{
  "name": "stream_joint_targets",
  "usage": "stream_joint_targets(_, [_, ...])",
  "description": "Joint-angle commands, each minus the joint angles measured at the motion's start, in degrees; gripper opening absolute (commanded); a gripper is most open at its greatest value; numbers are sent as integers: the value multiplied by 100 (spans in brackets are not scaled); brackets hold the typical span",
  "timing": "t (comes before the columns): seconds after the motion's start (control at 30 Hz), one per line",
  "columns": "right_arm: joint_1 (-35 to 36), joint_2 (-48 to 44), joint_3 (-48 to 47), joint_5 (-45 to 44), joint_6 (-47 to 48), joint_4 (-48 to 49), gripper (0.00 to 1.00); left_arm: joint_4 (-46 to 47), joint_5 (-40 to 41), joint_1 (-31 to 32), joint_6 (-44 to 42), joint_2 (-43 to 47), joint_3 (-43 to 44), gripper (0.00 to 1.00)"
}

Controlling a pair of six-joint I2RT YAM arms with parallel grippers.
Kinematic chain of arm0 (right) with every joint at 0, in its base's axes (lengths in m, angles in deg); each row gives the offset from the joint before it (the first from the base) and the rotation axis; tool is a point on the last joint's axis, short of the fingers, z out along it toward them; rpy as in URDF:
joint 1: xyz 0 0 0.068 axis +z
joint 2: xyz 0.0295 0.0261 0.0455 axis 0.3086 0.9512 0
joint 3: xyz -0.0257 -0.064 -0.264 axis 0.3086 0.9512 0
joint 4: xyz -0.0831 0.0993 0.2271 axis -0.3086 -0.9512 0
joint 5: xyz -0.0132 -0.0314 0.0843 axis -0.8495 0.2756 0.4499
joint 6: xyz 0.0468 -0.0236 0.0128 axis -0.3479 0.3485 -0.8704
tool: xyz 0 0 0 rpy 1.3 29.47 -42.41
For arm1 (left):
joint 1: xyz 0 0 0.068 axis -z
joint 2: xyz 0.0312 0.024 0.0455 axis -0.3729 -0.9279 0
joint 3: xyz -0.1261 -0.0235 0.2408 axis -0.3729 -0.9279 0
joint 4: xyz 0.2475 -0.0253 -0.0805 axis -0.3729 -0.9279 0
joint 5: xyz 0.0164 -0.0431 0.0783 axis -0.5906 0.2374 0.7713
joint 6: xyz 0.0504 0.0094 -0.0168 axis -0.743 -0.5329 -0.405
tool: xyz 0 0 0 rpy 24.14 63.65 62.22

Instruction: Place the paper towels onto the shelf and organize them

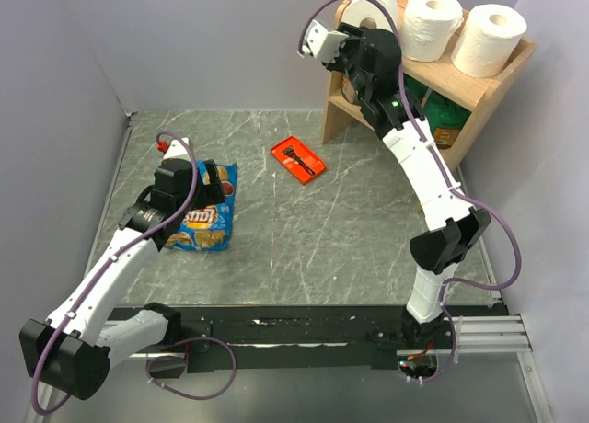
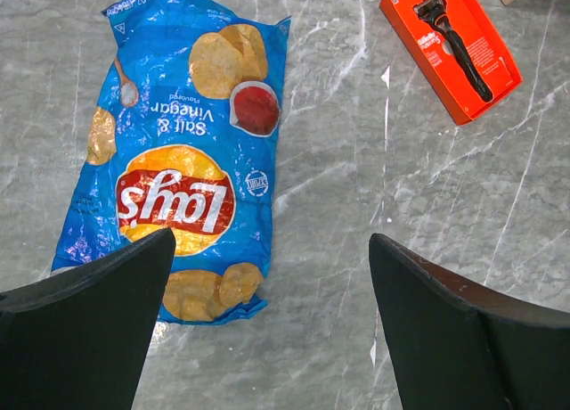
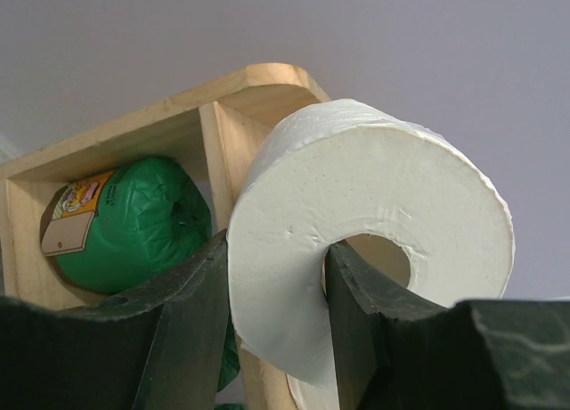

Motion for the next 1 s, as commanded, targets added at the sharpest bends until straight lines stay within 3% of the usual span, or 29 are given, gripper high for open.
stream_joint_targets(0.0, [-112,-139,-257,13,40,733,36,138,-34,27,9,-19,21,96])
stream_joint_targets(0.37, [-244,-25,-301,128,-4,1006,49,147,-7,27,-9,-10,3,96])
stream_joint_targets(0.97, [-394,169,-521,260,-66,1173,55,138,81,19,0,-10,12,96])
